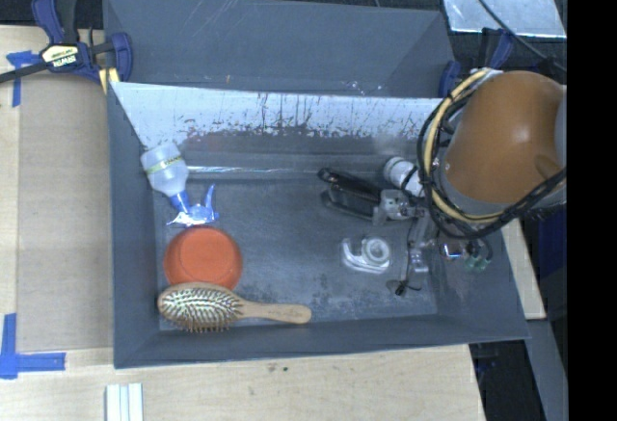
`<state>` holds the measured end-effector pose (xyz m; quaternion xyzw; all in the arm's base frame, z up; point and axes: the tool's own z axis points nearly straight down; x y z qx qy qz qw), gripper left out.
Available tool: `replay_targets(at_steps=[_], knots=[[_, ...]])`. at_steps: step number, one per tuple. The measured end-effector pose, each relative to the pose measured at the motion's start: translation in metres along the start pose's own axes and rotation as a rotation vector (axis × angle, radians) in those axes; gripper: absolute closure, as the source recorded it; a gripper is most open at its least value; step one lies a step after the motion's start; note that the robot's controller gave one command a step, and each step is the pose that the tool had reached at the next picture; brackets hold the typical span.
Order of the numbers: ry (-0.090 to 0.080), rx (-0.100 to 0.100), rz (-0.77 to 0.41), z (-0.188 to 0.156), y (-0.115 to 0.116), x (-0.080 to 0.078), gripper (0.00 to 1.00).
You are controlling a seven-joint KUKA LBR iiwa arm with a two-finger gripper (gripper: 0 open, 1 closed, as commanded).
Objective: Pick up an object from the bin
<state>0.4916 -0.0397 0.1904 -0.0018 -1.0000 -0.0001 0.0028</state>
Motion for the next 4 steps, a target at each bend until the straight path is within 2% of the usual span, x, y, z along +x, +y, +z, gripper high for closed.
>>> replay_targets(at_steps=[1, 2, 3, 4], knots=[[-0.009, 0.001, -0.002, -0.004, 0.000, -0.002, 0.00], [-0.013, 0.001, 0.098, 0.113, -0.030, -0.031, 0.00], [-0.030, 0.001, 0.102, 0.025, -0.036, -0.023, 0.00], [-0.001, -0.001, 0.105, 0.119, -0.032, -0.026, 0.00]])
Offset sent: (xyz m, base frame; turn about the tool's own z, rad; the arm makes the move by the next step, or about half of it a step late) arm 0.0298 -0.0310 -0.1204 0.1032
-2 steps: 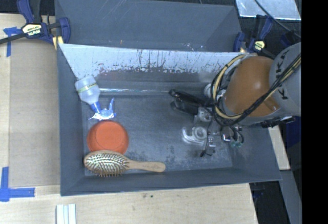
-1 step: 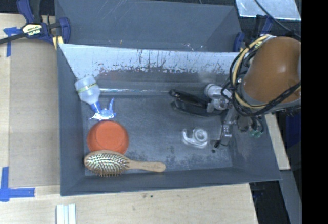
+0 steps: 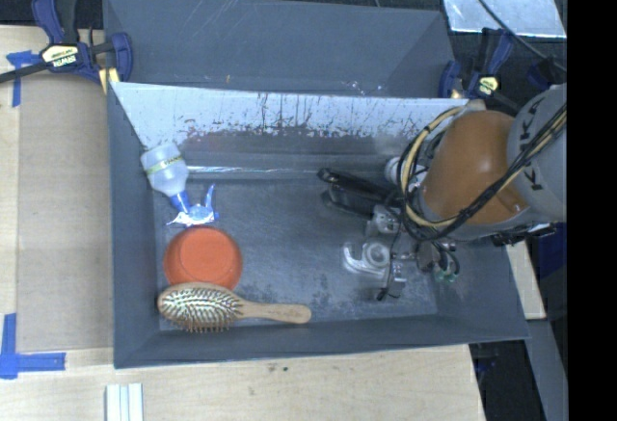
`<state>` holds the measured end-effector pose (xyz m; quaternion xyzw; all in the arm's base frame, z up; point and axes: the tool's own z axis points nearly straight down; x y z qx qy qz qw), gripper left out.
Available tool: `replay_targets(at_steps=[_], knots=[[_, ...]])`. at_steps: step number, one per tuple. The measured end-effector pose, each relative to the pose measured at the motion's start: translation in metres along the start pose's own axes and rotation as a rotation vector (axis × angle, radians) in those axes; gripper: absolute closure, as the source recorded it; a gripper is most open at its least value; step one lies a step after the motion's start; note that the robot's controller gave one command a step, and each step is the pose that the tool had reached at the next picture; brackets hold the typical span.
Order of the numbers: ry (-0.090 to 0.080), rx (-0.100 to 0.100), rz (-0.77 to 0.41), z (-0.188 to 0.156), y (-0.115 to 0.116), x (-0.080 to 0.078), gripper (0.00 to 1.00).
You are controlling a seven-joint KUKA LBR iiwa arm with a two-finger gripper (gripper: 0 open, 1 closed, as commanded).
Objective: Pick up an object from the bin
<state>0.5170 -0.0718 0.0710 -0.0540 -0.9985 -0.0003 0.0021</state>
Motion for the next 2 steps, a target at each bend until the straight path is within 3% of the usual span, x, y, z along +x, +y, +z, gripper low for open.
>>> replay_targets(at_steps=[1, 2], knots=[[-0.020, 0.000, 0.049, 0.0001, 0.0035, 0.0031, 0.00], [-0.007, 0.000, 0.003, -0.0016, -0.0001, -0.0017, 1.00]])
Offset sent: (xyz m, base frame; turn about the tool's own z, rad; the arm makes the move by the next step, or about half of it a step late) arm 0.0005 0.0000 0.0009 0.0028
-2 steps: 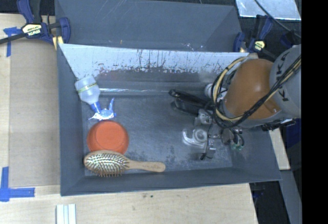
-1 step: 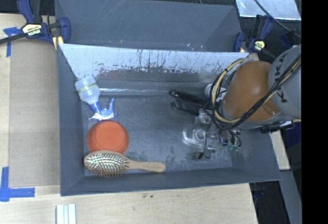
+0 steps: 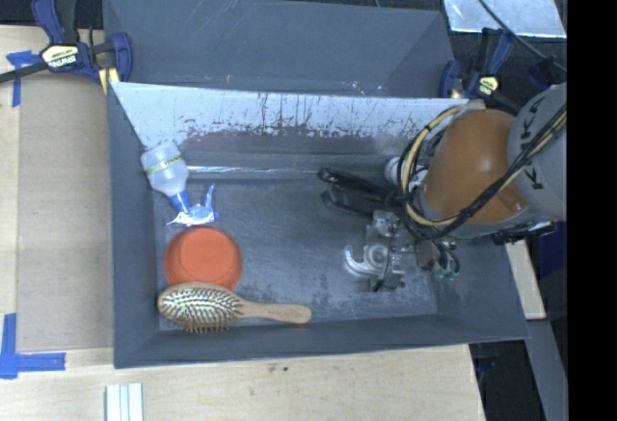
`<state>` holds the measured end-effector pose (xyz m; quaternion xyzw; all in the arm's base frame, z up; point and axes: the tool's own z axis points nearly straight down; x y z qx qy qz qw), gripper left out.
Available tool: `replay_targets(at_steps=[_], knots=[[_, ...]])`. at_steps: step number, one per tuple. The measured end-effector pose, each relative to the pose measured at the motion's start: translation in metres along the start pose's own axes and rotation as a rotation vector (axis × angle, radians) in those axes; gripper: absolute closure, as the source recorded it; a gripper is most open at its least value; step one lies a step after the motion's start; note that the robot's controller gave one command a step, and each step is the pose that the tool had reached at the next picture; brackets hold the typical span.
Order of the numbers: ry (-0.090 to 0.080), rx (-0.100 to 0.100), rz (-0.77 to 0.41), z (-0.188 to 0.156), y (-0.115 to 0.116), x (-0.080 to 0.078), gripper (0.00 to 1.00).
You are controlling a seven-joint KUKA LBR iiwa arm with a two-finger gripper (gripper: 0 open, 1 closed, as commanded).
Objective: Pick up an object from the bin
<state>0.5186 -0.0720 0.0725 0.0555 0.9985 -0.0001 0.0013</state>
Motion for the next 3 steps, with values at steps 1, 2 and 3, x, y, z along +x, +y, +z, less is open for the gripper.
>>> replay_targets(at_steps=[1, 2, 3], knots=[[0.000, 0.000, 0.000, 0.000, 0.000, 0.000, 1.00], [0.009, 0.000, -0.001, -0.039, 0.000, 0.002, 1.00], [0.002, 0.000, -0.001, -0.075, 0.000, 0.000, 1.00]])
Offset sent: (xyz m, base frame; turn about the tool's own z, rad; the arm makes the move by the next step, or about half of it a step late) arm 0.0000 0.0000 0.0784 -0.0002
